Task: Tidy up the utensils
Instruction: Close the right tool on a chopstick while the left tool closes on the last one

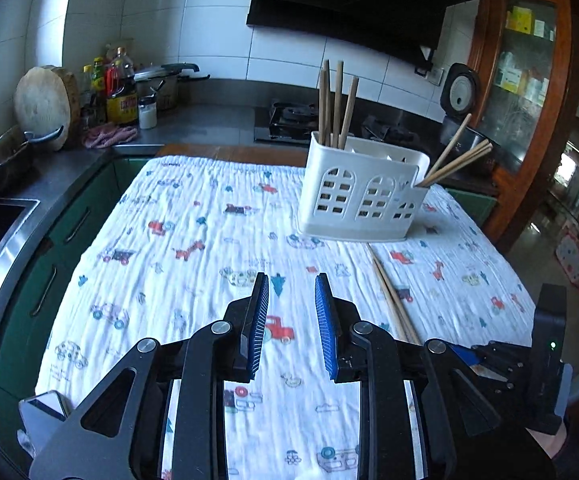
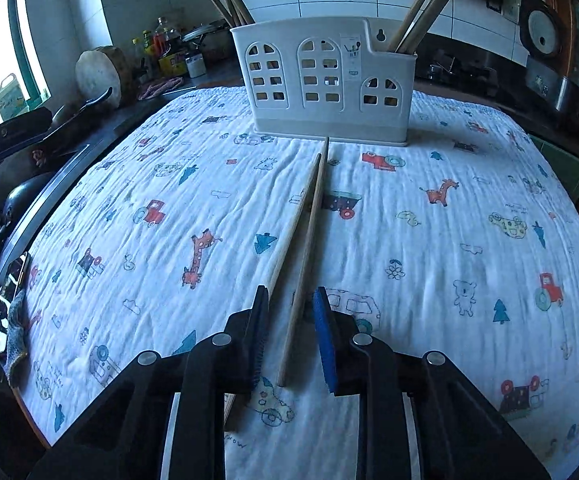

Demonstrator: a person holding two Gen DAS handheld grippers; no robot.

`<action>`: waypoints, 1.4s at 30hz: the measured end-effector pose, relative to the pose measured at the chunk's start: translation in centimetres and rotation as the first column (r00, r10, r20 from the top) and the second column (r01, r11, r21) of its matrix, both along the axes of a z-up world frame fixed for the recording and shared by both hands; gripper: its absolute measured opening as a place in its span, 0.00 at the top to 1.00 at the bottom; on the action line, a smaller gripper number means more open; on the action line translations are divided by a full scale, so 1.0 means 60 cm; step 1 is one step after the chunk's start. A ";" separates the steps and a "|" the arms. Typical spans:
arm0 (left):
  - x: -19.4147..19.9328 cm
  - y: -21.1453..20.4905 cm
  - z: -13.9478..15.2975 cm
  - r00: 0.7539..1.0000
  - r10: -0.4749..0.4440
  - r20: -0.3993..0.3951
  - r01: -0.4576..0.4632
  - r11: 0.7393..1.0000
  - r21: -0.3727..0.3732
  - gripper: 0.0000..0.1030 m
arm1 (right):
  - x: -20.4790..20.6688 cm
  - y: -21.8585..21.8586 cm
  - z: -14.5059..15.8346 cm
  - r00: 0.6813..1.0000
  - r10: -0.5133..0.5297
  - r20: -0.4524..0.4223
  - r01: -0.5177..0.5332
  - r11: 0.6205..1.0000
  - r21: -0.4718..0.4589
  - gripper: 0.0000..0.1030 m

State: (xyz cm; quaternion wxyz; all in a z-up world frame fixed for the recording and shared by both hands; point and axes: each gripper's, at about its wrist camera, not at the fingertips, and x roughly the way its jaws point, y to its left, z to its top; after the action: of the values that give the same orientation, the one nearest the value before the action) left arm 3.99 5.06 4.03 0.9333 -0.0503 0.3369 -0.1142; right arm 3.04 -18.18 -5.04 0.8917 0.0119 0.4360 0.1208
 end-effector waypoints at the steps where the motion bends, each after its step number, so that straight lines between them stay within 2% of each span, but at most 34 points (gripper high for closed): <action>1: -0.001 0.001 -0.004 1.000 0.000 -0.006 0.000 1.000 -0.003 0.77 | 0.002 0.002 -0.005 1.000 -0.004 -0.005 0.004 1.000 -0.007 0.80; 6: -0.003 -0.002 -0.023 0.999 -0.003 -0.036 0.003 1.000 -0.011 0.77 | 0.007 -0.002 -0.017 1.000 -0.014 -0.025 0.014 1.000 -0.009 0.85; 11: -0.008 -0.010 -0.038 0.998 -0.011 -0.056 0.010 1.000 -0.012 0.77 | 0.011 0.002 -0.024 0.999 -0.020 -0.031 0.019 1.000 -0.018 0.86; 19: -0.012 -0.021 -0.053 0.996 -0.021 -0.081 0.020 1.000 -0.017 0.77 | 0.006 0.015 -0.028 1.000 -0.031 -0.001 0.030 0.995 -0.091 0.91; 26: -0.014 -0.036 -0.075 0.992 -0.039 -0.119 0.036 0.999 -0.027 0.77 | 0.000 0.011 -0.025 1.000 -0.029 0.012 0.030 0.995 -0.095 0.92; 33: -0.019 -0.075 -0.095 0.983 -0.099 -0.156 0.094 0.995 -0.040 0.77 | -0.013 -0.007 -0.002 0.998 -0.030 0.050 0.034 0.996 -0.085 0.93; 42: -0.028 -0.149 -0.121 0.959 -0.197 -0.206 0.189 0.980 -0.059 0.77 | -0.036 -0.041 0.060 0.989 -0.043 0.142 0.053 0.997 -0.063 0.93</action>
State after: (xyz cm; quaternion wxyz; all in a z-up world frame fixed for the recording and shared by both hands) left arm 2.28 -3.90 -3.24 0.8756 -0.0471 0.4347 -0.2053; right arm 0.87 -20.62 -1.47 0.9229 -0.0159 0.3752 0.0853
